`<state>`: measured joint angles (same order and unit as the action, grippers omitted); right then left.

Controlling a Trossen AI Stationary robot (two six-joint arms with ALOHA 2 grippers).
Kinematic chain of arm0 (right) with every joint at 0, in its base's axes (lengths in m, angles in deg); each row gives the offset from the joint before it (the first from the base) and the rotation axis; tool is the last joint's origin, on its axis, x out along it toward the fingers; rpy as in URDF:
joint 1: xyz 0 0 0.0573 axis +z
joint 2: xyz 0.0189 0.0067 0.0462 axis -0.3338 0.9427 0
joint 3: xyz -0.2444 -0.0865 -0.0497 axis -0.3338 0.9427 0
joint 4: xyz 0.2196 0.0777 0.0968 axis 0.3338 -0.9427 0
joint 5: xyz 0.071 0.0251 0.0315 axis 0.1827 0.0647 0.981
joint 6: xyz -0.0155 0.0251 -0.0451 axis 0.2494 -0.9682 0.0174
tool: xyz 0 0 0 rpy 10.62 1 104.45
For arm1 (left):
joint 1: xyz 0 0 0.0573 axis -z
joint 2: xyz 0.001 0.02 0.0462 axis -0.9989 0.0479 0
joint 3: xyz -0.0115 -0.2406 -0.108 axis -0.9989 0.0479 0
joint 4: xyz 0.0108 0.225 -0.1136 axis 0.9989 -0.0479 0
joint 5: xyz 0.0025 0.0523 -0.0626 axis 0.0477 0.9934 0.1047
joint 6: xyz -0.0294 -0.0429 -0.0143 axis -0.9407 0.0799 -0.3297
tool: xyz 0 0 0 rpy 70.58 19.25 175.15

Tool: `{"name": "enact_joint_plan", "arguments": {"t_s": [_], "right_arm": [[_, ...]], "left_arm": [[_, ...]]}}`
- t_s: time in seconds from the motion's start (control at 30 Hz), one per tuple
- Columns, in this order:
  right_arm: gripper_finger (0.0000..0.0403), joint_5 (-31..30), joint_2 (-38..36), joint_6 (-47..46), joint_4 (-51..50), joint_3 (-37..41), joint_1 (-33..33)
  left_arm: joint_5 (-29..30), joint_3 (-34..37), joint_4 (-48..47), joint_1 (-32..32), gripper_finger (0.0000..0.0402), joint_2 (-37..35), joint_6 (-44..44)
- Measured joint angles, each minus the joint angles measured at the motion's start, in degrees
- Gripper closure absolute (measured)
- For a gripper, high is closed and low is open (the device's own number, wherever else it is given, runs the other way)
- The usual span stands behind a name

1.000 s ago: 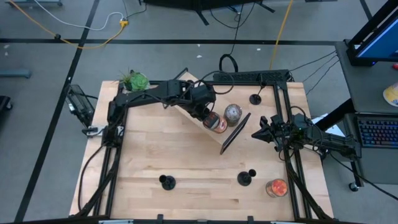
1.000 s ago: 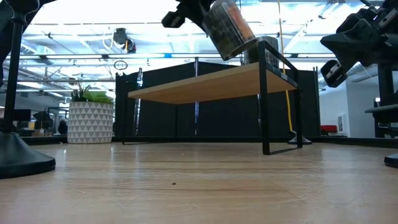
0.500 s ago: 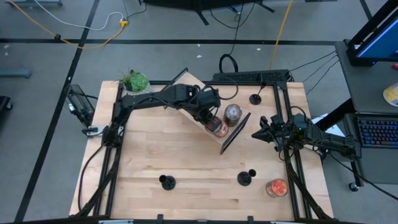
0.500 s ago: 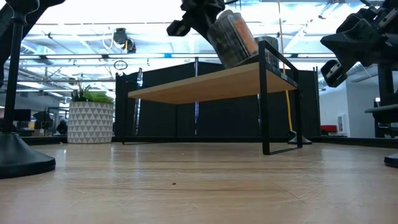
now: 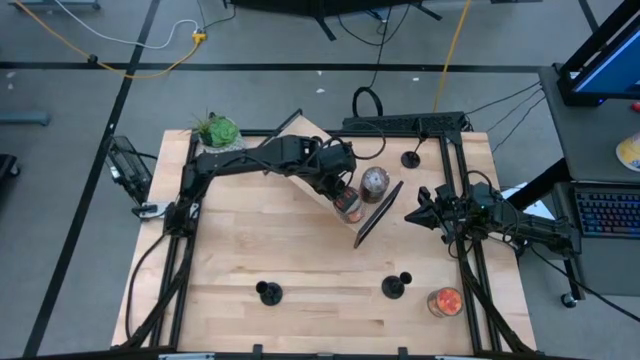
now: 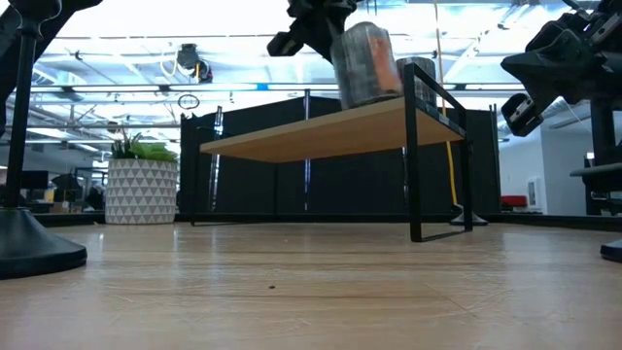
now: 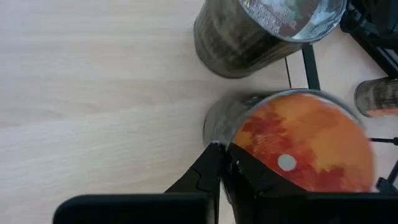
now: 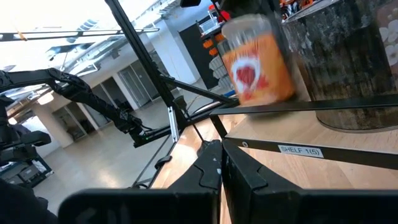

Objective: Pick & Place candle stick holders
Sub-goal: Put the left orange scented candle on the shelf

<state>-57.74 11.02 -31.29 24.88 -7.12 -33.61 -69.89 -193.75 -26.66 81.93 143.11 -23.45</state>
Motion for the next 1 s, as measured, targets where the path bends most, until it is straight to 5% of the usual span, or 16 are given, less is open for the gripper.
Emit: {"name": "enact_joint_plan", "arguments": {"t_s": [0.6,1.0], "right_arm": [[0.0403,0.0,0.0,0.0,0.0,0.0,0.0],[0.0403,0.0,0.0,0.0,0.0,0.0,0.0]], "left_arm": [[0.8,0.0,1.5,-0.1,0.0375,0.1,0.5],[-1.4,-0.2,3.7,-2.4,0.026,-0.5,1.4]]}}
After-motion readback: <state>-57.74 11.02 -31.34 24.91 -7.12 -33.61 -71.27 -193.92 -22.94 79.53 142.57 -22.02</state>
